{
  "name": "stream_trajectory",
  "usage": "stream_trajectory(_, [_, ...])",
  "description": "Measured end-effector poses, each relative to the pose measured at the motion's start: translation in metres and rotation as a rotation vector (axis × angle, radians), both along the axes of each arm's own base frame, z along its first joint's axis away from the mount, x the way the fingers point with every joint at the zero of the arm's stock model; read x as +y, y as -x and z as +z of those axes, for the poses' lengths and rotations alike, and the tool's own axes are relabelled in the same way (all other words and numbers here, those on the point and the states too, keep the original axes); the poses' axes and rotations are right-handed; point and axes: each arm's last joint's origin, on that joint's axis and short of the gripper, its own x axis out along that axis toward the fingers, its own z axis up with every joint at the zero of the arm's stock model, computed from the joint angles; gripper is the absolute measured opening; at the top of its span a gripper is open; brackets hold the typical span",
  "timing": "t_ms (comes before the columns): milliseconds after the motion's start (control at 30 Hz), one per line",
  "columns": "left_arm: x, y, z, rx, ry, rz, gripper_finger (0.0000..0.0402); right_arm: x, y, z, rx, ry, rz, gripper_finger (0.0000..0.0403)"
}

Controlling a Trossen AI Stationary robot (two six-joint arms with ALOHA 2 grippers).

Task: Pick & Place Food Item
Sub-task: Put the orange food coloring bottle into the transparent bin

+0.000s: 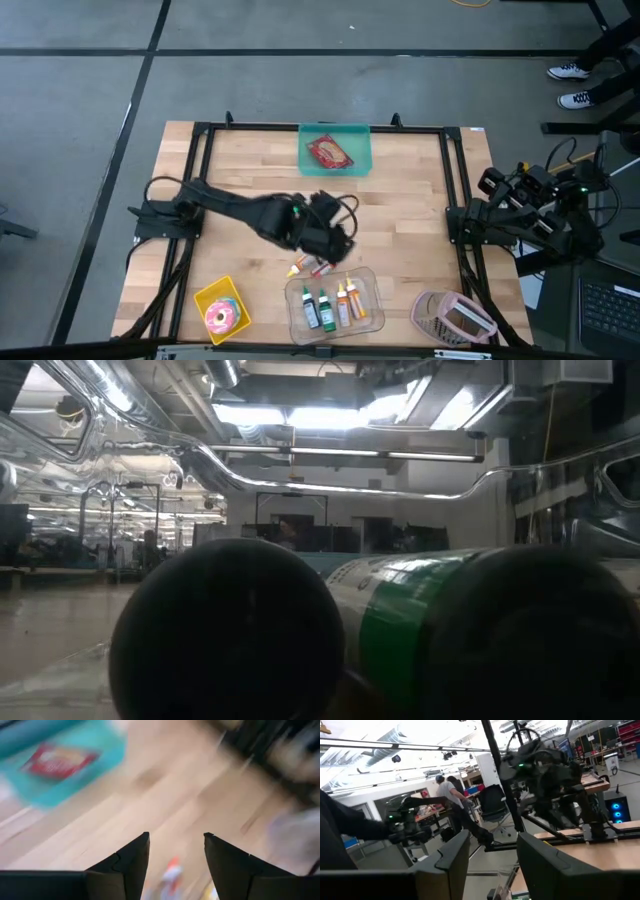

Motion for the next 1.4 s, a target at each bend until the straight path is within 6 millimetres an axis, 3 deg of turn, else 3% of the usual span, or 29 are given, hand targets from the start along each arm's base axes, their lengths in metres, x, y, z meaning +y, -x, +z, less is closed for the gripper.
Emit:
stream_trajectory(133, [0.022,0.018,-0.005,0.279,0.088,-0.064,0.0185,0.0,-0.001,-0.002,0.015,0.002,-0.002,0.0165])
stream_trajectory(333, [0.039,0.003,-0.034,0.474,0.118,-0.299,0.0184,-0.001,-0.002,-0.006,0.052,-0.004,-0.023,0.0165])
stream_trajectory(567, [0.049,0.002,-0.067,0.72,-0.037,-0.61,0.0184,-0.003,-0.003,-0.008,0.081,-0.034,-0.077,0.0165])
stream_trajectory(900, [0.027,0.008,-0.08,0.914,-0.303,-1.148,0.0184,-0.007,-0.005,-0.008,0.069,-0.079,-0.229,0.0165])
stream_trajectory(1100, [0.008,0.009,-0.111,1.004,-0.444,-1.467,0.0184,-0.008,-0.005,-0.007,0.065,-0.108,-0.266,0.0165])
stream_trajectory(1267, [0.009,0.013,-0.148,1.027,-0.364,-1.546,0.0184,-0.008,-0.004,-0.006,0.071,-0.148,-0.258,0.0165])
stream_trajectory(1400, [0.016,0.014,-0.161,1.011,-0.264,-1.509,0.0184,-0.008,-0.004,-0.005,0.064,-0.156,-0.257,0.0165])
